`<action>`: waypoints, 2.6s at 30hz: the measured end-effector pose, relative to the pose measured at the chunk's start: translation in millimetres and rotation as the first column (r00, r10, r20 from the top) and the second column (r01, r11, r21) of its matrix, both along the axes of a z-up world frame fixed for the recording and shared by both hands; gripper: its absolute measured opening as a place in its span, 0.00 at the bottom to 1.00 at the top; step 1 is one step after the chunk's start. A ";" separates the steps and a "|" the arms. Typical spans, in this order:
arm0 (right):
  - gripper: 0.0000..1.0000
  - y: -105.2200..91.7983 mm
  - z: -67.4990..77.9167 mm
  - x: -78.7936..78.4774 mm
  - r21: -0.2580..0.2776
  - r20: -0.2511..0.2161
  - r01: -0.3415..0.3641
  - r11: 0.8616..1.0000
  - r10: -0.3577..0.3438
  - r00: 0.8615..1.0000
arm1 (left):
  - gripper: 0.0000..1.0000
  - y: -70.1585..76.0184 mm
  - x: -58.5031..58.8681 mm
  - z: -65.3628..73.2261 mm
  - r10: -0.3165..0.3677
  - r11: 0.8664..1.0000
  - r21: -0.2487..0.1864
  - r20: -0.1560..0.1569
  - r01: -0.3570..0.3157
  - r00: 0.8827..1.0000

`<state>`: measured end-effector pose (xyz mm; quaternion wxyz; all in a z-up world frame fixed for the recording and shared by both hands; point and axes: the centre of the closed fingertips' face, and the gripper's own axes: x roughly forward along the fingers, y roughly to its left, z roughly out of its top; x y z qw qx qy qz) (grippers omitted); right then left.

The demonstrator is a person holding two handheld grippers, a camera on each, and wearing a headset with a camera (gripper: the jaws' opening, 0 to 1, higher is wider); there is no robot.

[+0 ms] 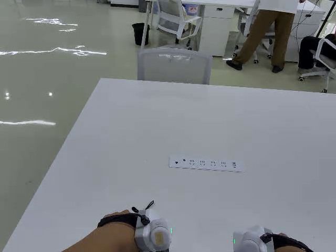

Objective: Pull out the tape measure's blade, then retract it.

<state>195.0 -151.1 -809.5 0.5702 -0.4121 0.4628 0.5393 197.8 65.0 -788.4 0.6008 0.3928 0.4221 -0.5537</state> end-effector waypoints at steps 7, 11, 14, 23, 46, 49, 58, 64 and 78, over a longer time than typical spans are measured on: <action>0.11 -17.5 0.2 1.8 -0.026 0.001 0.005 1.000 -0.005 1.000 | 0.34 1.1 1.7 -3.1 -0.001 1.000 0.002 -0.002 0.001 1.000; 0.11 -21.6 -1.0 1.5 -0.032 0.002 0.008 0.999 -0.008 1.000 | 0.34 0.4 0.2 0.2 -0.001 1.000 0.003 -0.002 0.001 1.000; 0.11 -24.4 -2.0 3.0 -0.036 0.003 0.009 0.999 -0.009 1.000 | 0.34 1.1 1.5 -2.0 -0.001 1.000 0.004 -0.002 0.001 1.000; 0.11 -25.0 -2.6 2.1 -0.031 0.004 0.012 0.999 -0.012 1.000 | 0.34 2.5 4.5 -8.0 -0.001 1.000 0.005 -0.001 0.001 1.000; 0.13 -28.9 2.3 0.6 -0.010 0.000 0.064 0.998 -0.064 0.998 | 0.34 1.0 0.3 -0.5 -0.002 1.000 0.005 0.000 0.002 1.000; 0.14 -29.2 2.5 -1.1 -0.003 0.007 0.041 0.999 -0.041 0.999 | 0.34 -0.3 -2.0 3.9 -0.002 1.000 0.002 -0.001 0.002 1.000; 0.15 -30.5 1.1 -0.1 0.020 0.012 0.012 1.000 -0.012 1.000 | 0.34 1.1 0.9 -0.8 0.000 1.000 0.001 0.002 0.000 1.000; 0.16 -30.9 1.1 1.4 0.001 0.011 0.020 1.000 -0.020 1.000 | 0.34 1.1 1.4 -2.2 0.000 1.000 0.002 0.002 0.000 1.000; 0.25 -17.0 9.8 5.8 0.055 0.055 0.011 0.998 -0.014 0.998 | 0.34 0.1 -0.2 1.3 -0.003 1.000 0.006 0.002 0.003 1.000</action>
